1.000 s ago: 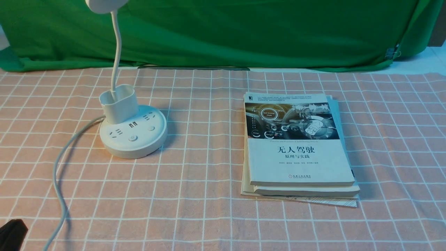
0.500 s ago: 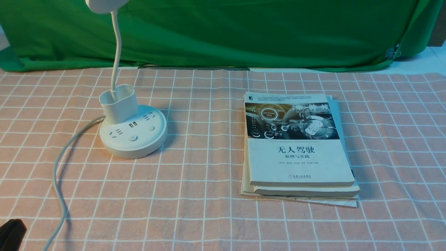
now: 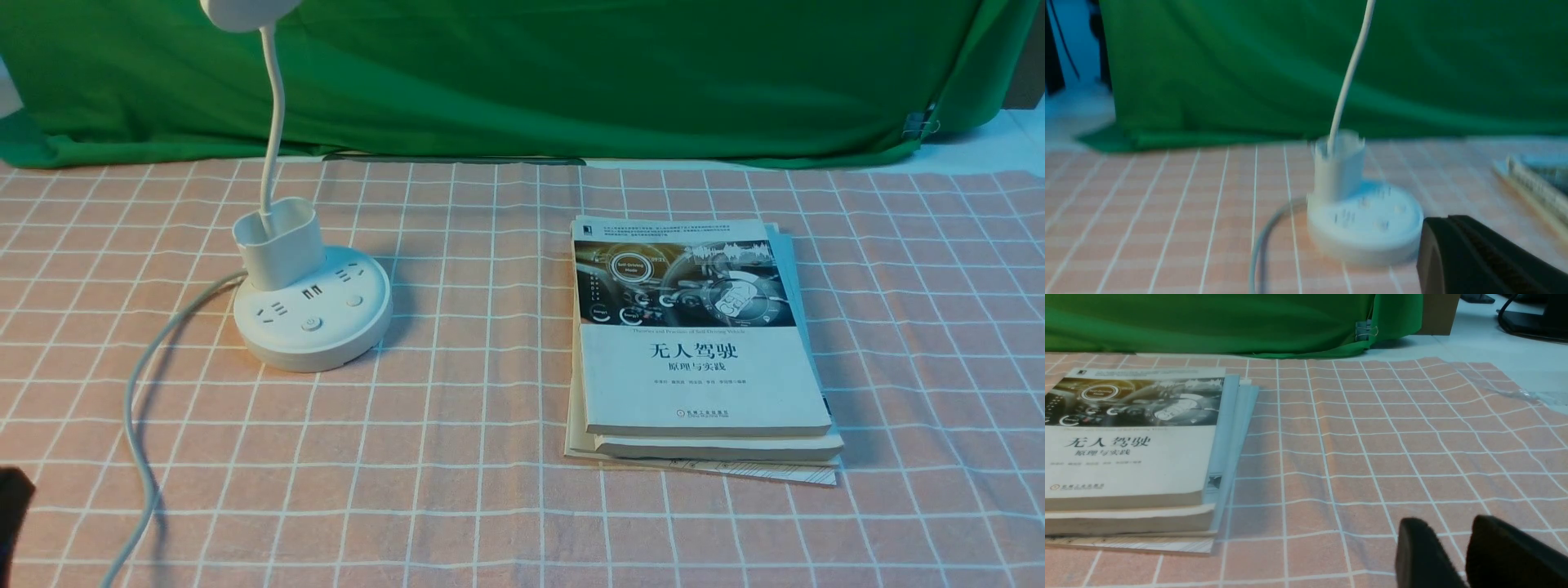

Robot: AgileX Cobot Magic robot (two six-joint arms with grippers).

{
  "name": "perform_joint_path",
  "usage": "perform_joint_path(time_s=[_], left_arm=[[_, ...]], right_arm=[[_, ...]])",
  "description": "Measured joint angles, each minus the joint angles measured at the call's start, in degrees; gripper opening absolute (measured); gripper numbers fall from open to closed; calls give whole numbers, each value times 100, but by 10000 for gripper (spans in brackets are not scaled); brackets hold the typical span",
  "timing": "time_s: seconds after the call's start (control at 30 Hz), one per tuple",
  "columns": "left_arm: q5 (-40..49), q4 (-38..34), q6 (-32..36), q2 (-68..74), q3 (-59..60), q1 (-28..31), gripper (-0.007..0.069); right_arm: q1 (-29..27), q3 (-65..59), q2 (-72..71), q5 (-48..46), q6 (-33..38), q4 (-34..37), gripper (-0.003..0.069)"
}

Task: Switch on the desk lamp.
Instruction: Use the left arm to press the button switch on the lamp holder

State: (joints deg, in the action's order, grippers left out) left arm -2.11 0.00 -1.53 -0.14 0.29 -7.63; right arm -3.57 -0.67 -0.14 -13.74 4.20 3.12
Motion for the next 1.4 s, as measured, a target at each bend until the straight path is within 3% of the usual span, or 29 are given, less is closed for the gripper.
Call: perform_joint_path(time_s=[0.13, 0.2, 0.47, 0.57, 0.7, 0.8, 0.9, 0.93, 1.07, 1.2, 1.27, 1.4], left_arm=[[-1285, 31, 6, 0, 0, 0, 2], [-2391, 113, 48, 0, 0, 0, 2], [-4411, 296, 15, 0, 0, 0, 2], [-4661, 237, -153, -16, -268, 0, 2], [-3420, 223, -312, 75, -1414, 0, 2], [-1865, 205, -314, 639, -2568, 0, 2], [-632, 191, -261, 1480, -3044, 0, 2], [164, 0, -417, 2323, -3113, 0, 2], [817, -775, -863, 3644, -3101, 0, 2], [980, -2103, -975, 5156, -3133, 0, 2], [1298, -2817, -653, 5880, -3289, 0, 2], [2742, -3842, 1096, 7313, -4159, 0, 2]], right_arm=[[0, 0, 0, 0, 0, 0, 241], [0, 0, 0, 0, 0, 0, 241], [0, 0, 0, 0, 0, 0, 241], [0, 0, 0, 0, 0, 0, 241], [0, 0, 0, 0, 0, 0, 241], [0, 0, 0, 0, 0, 0, 241], [0, 0, 0, 0, 0, 0, 241], [0, 0, 0, 0, 0, 0, 241], [0, 0, 0, 0, 0, 0, 241], [0, 0, 0, 0, 0, 0, 241], [0, 0, 0, 0, 0, 0, 241], [0, 0, 0, 0, 0, 0, 241]])
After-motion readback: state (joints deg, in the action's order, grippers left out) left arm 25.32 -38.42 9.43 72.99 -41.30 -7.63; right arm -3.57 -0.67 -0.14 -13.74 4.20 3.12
